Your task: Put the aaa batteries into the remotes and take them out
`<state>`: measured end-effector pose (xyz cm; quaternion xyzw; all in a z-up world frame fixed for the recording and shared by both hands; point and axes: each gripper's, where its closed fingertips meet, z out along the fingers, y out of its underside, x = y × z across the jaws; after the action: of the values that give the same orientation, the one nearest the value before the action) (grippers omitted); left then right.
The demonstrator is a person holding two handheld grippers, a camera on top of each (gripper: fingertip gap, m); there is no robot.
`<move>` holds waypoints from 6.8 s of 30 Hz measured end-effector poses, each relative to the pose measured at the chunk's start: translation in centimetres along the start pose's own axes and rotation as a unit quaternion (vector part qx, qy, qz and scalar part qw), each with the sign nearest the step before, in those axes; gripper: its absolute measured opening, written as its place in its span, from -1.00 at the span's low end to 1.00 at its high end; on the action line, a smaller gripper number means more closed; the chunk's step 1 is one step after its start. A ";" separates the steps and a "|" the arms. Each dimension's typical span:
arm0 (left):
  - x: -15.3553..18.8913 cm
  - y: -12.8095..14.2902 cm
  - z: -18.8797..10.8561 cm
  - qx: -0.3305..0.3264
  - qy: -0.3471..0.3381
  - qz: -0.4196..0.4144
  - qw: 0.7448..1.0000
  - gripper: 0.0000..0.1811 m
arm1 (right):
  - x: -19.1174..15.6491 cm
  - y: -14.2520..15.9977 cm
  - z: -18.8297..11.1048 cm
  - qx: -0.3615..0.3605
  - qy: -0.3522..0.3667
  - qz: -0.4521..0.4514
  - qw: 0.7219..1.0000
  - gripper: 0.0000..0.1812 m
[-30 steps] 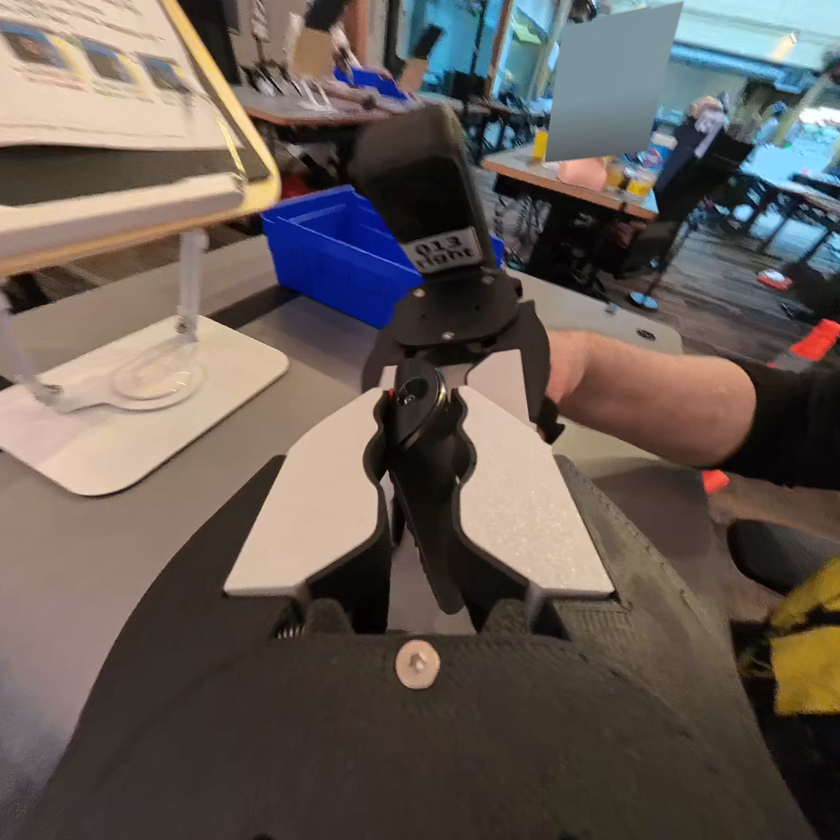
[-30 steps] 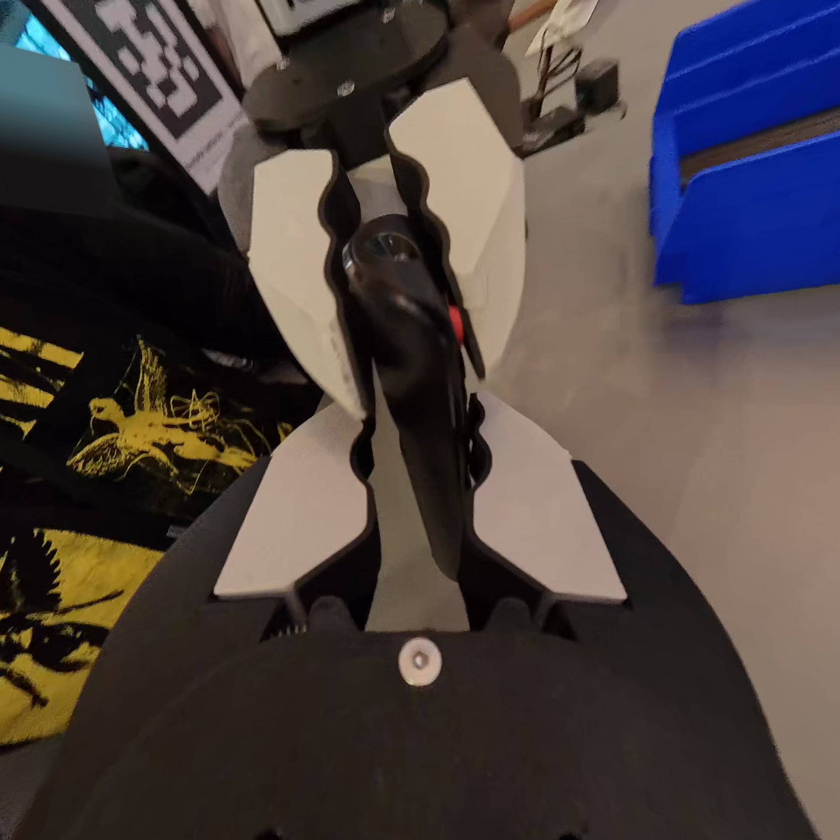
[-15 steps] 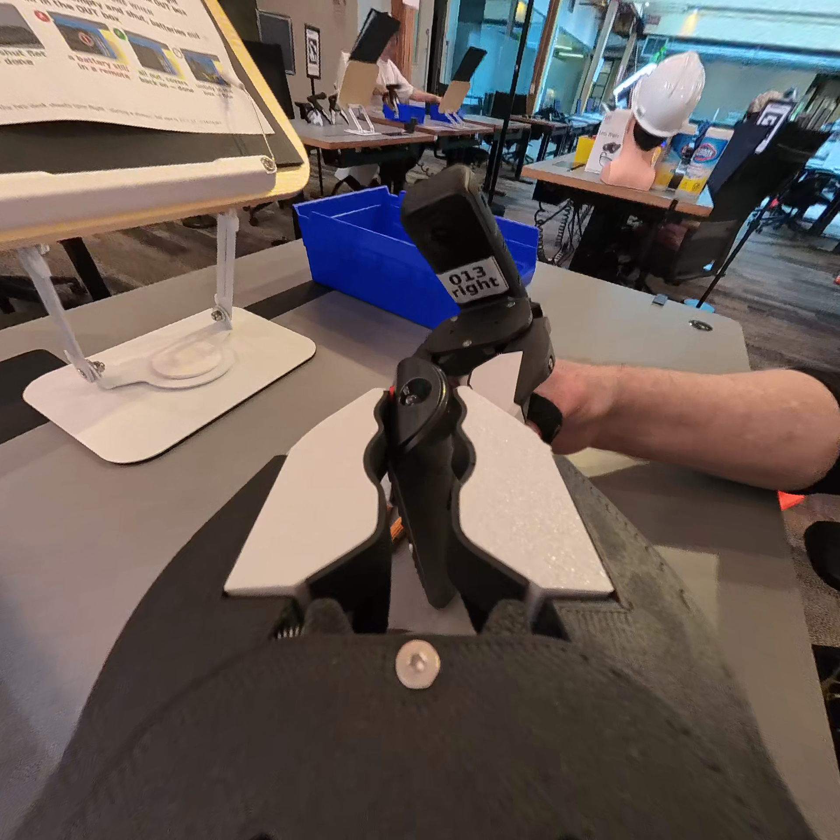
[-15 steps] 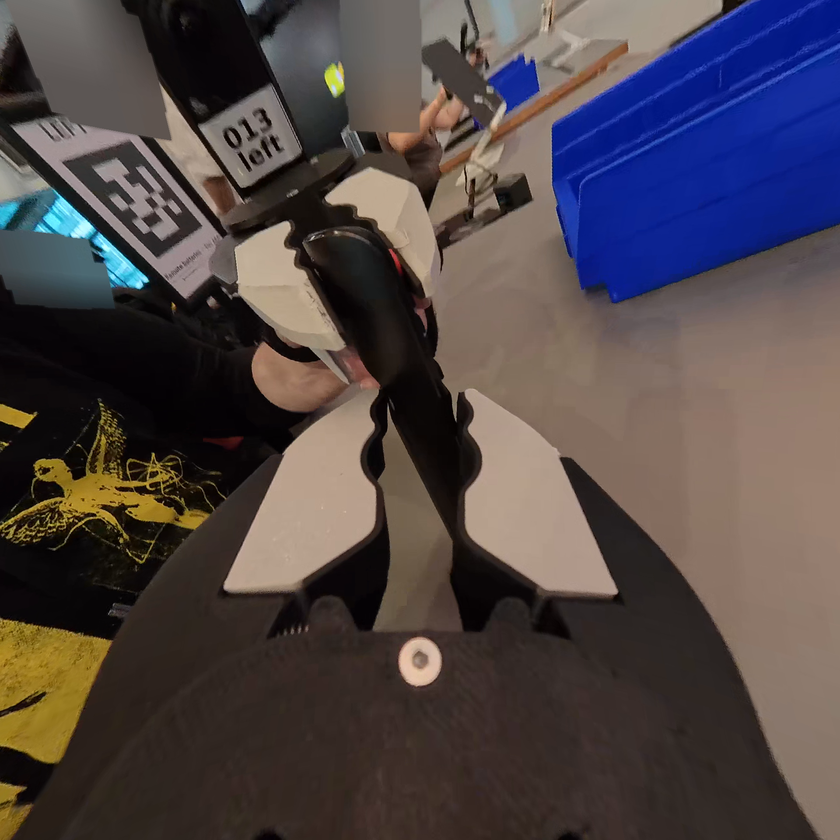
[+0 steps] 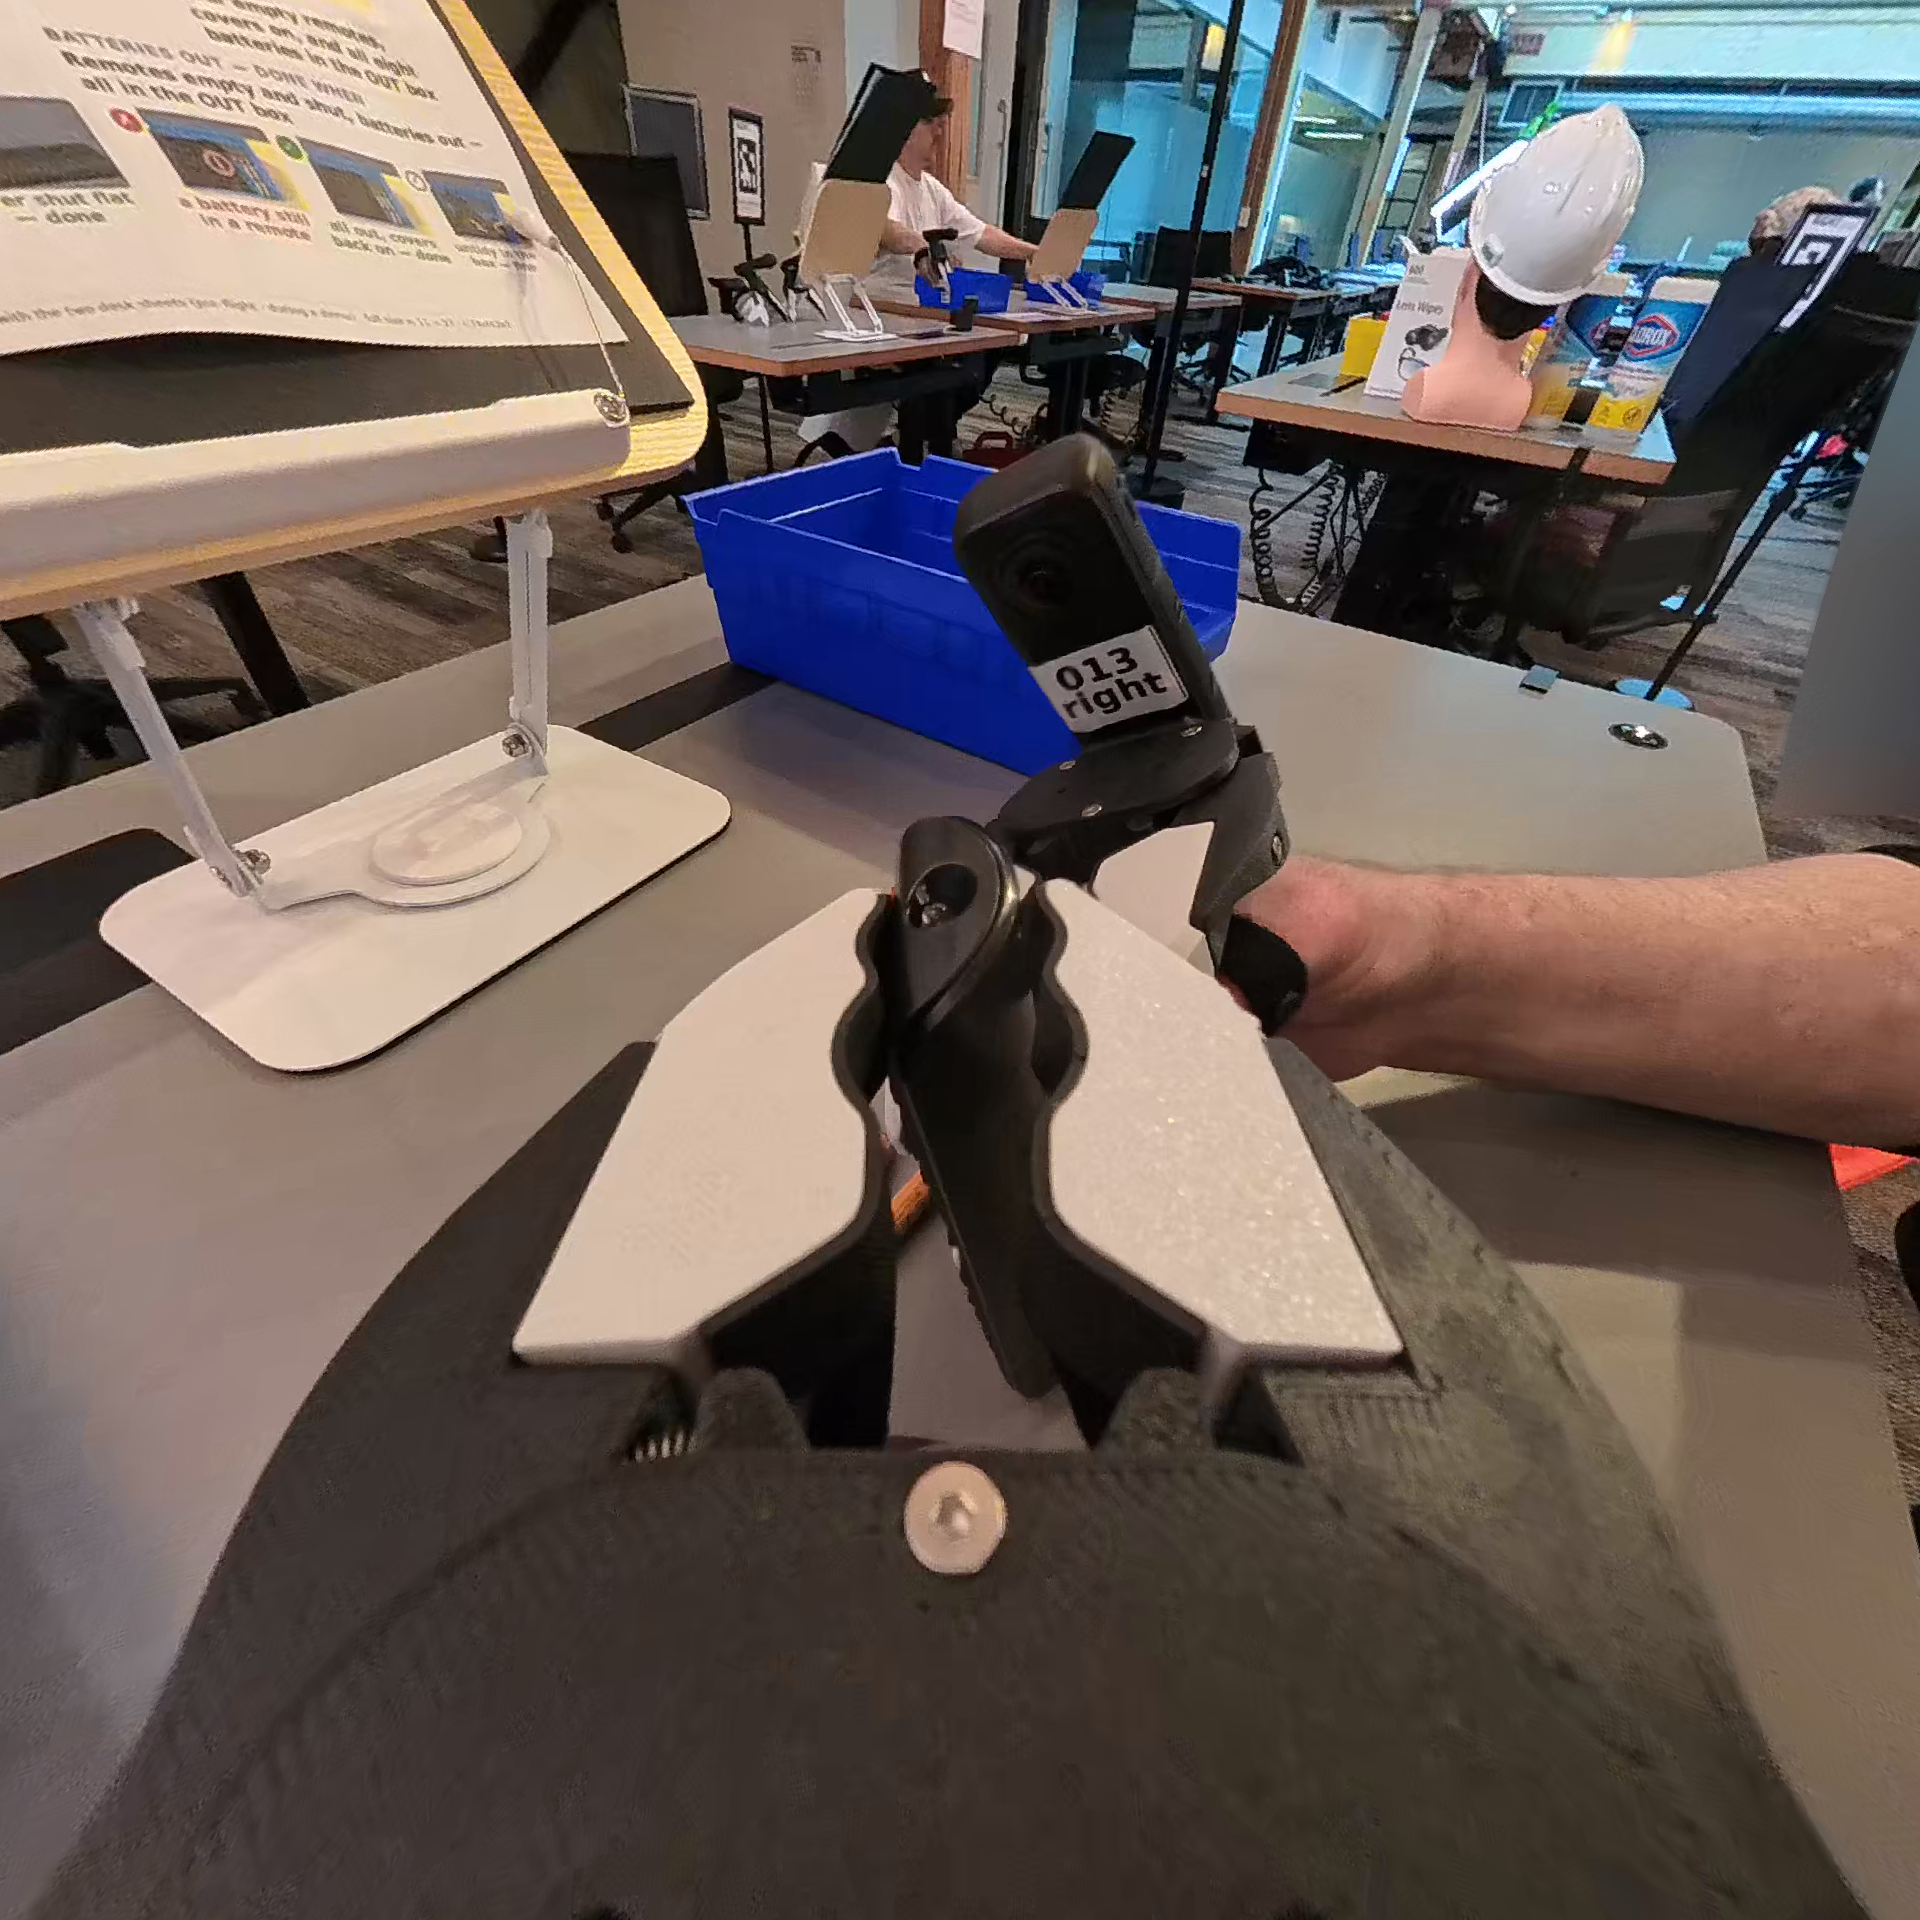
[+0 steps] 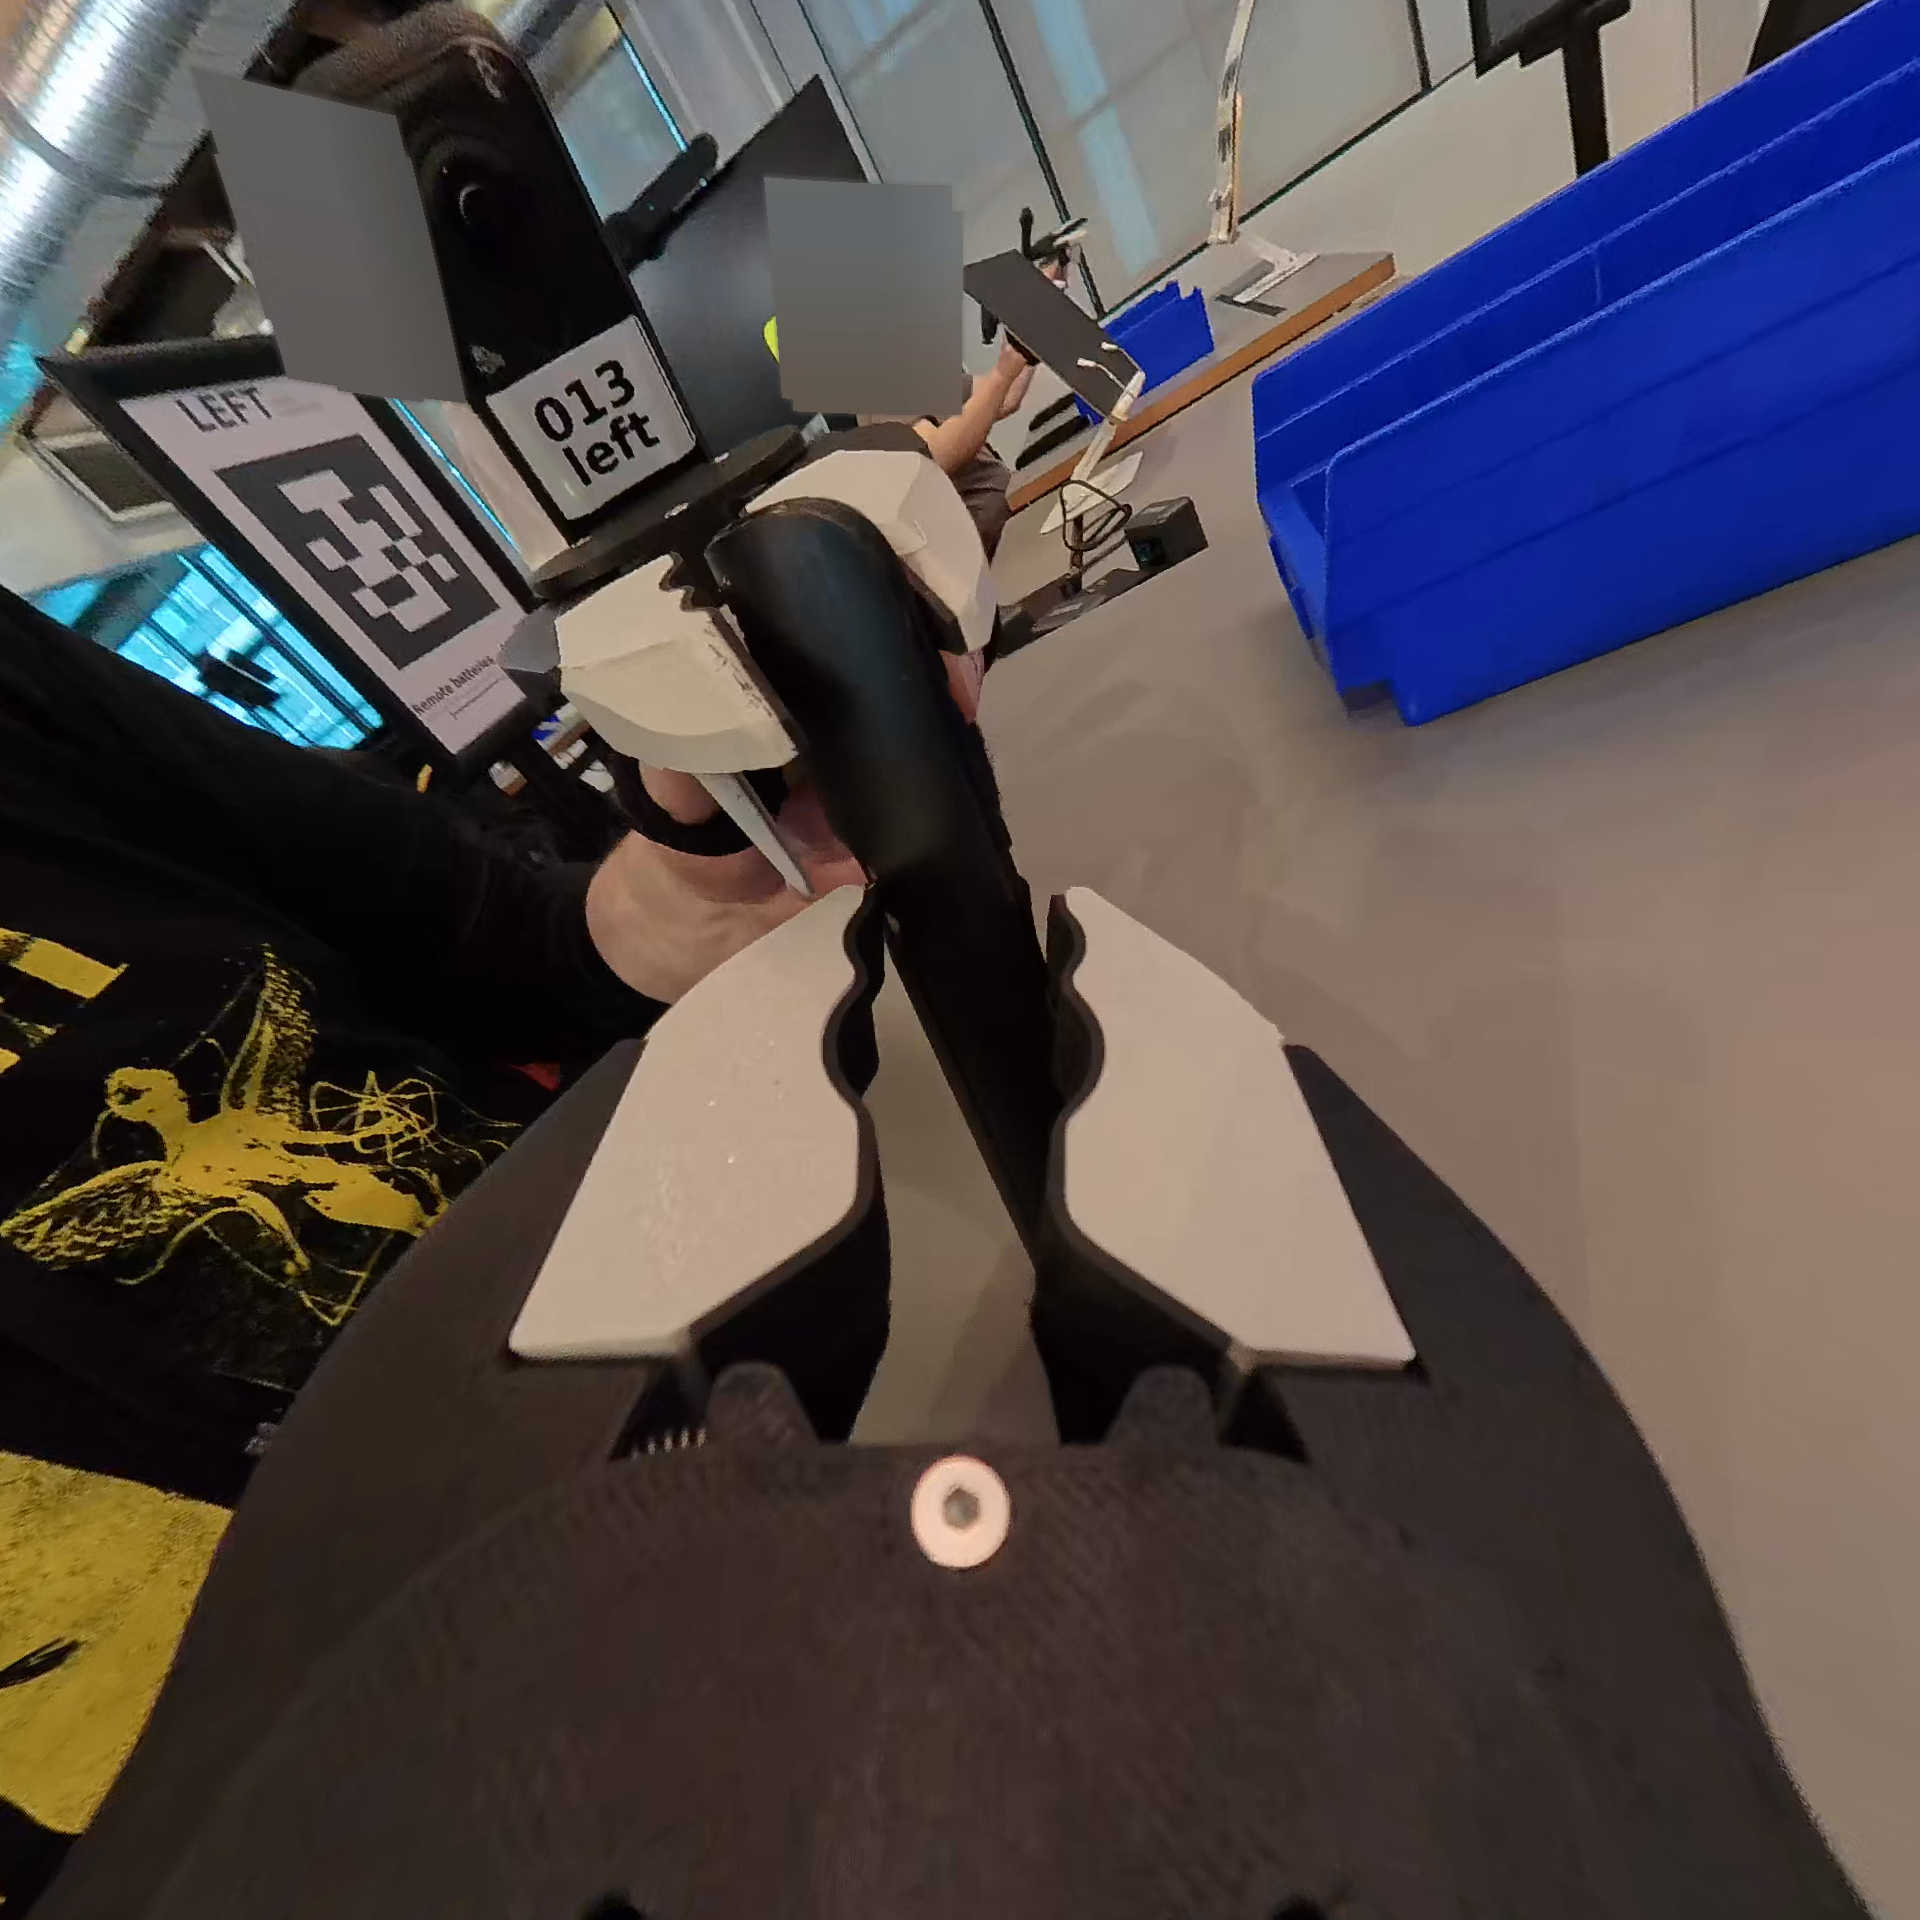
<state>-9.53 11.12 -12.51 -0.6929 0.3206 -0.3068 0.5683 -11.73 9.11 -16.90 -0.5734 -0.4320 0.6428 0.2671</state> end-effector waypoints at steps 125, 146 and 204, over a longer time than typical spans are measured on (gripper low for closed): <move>-1.7 -0.2 0.1 0.105 0.005 -0.111 0.988 -0.74 | 1.1 -0.7 -0.1 -0.120 0.102 -0.009 0.987 -0.72; -2.9 0.4 -0.6 0.096 -0.017 -0.110 0.989 -0.74 | 1.7 0.3 0.4 -0.292 0.150 -0.077 0.941 -0.70; -4.7 -7.7 -5.6 0.392 0.019 -0.299 0.870 -0.74 | -2.7 -0.1 -3.9 0.178 0.037 0.101 0.978 -0.82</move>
<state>-16.08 12.71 -4.25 -0.4694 -0.0375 -0.5758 0.6684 -7.41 7.88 -15.38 -0.5810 -0.2404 0.7112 0.3144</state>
